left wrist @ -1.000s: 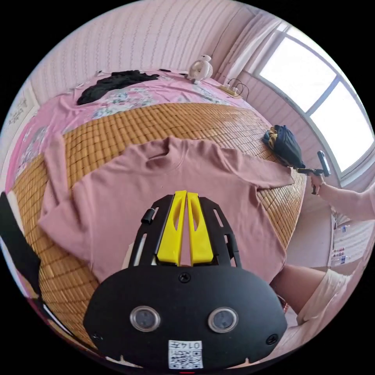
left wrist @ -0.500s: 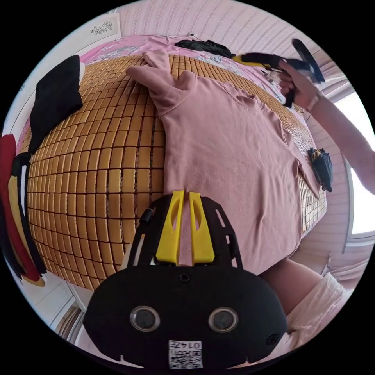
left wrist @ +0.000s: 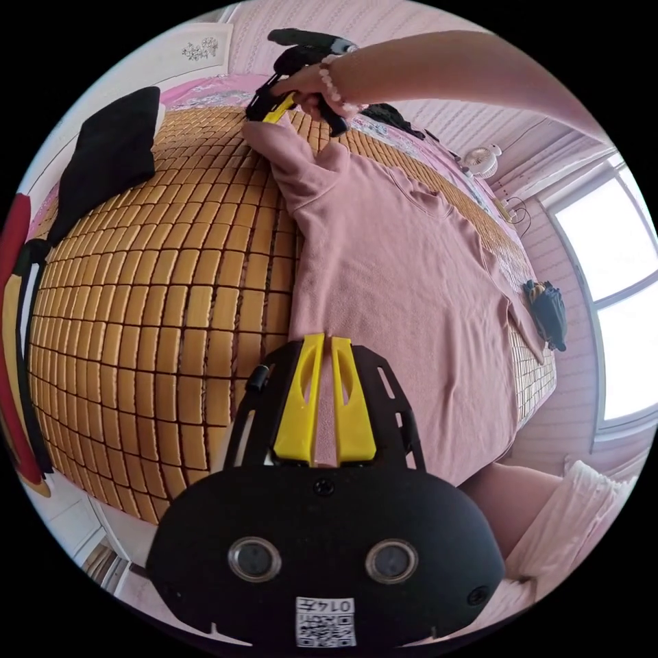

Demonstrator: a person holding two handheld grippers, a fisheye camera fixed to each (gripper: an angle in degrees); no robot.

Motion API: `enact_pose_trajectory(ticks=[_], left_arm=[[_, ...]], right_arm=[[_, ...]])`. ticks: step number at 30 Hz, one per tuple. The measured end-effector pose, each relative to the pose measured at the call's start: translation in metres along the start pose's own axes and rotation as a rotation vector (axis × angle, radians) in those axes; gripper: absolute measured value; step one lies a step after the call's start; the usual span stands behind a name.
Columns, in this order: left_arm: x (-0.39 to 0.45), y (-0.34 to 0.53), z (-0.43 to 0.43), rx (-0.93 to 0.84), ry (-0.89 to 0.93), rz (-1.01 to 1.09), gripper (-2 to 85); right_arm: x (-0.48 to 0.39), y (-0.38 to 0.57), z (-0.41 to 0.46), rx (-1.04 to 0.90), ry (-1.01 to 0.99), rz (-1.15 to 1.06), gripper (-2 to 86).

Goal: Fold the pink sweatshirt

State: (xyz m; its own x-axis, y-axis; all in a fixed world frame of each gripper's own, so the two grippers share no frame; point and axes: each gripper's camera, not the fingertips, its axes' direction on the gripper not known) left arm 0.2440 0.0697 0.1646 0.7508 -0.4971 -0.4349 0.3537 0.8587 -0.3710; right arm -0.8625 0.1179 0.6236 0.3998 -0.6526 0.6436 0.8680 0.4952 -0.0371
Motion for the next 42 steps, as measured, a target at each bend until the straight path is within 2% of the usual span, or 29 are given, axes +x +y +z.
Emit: enact_pose_trajectory(ticks=[2,4,6,12,18,21,23,26,29,32,35,40,42], left_arm=[[-0.001,0.005,-0.013,-0.004,-0.009,0.004,1.6],[-0.002,0.012,-0.033,-0.026,-0.025,0.004,3.0],[-0.009,0.032,-0.079,0.025,-0.007,-0.021,3.9],[-0.045,0.094,-0.201,0.158,-0.073,-0.168,5.7],[-0.098,0.134,-0.234,0.076,-0.155,-0.332,6.3],[-0.102,0.139,-0.254,0.095,-0.165,-0.323,6.2],[-0.088,0.128,-0.264,0.108,-0.19,-0.22,6.2],[-0.075,0.098,-0.256,0.123,-0.073,-0.123,8.1],[-0.09,0.071,-0.221,0.006,0.006,-0.164,10.6],[-0.116,0.072,-0.197,-0.1,0.004,-0.275,6.9],[-0.134,0.082,-0.212,-0.083,0.071,-0.327,0.2],[-0.15,0.118,-0.286,0.08,0.197,-0.313,-0.9],[-0.162,0.146,-0.324,0.134,0.3,-0.359,-0.9]], right_arm=[[-0.023,0.025,-0.044,0.116,-0.373,-0.29,2.6],[-0.037,0.049,-0.074,0.141,-0.61,-0.473,2.6],[-0.045,0.069,-0.087,0.131,-0.684,-0.557,3.0],[-0.022,0.096,-0.021,0.109,-0.522,-0.352,6.7],[-0.005,0.135,0.049,0.06,-0.259,-0.21,8.5],[-0.002,0.145,0.085,-0.017,-0.178,-0.173,8.8],[-0.005,0.145,0.111,-0.036,-0.219,-0.153,8.9],[-0.017,0.14,0.146,-0.024,-0.259,-0.119,8.8],[-0.031,0.134,0.18,-0.004,-0.262,-0.075,8.7],[-0.034,0.132,0.216,-0.067,-0.273,-0.011,7.3],[-0.028,0.137,0.222,-0.061,-0.307,-0.006,2.9],[-0.007,0.16,0.176,0.085,-0.413,-0.06,0.8],[0.002,0.172,0.156,0.131,-0.454,-0.079,0.5]])
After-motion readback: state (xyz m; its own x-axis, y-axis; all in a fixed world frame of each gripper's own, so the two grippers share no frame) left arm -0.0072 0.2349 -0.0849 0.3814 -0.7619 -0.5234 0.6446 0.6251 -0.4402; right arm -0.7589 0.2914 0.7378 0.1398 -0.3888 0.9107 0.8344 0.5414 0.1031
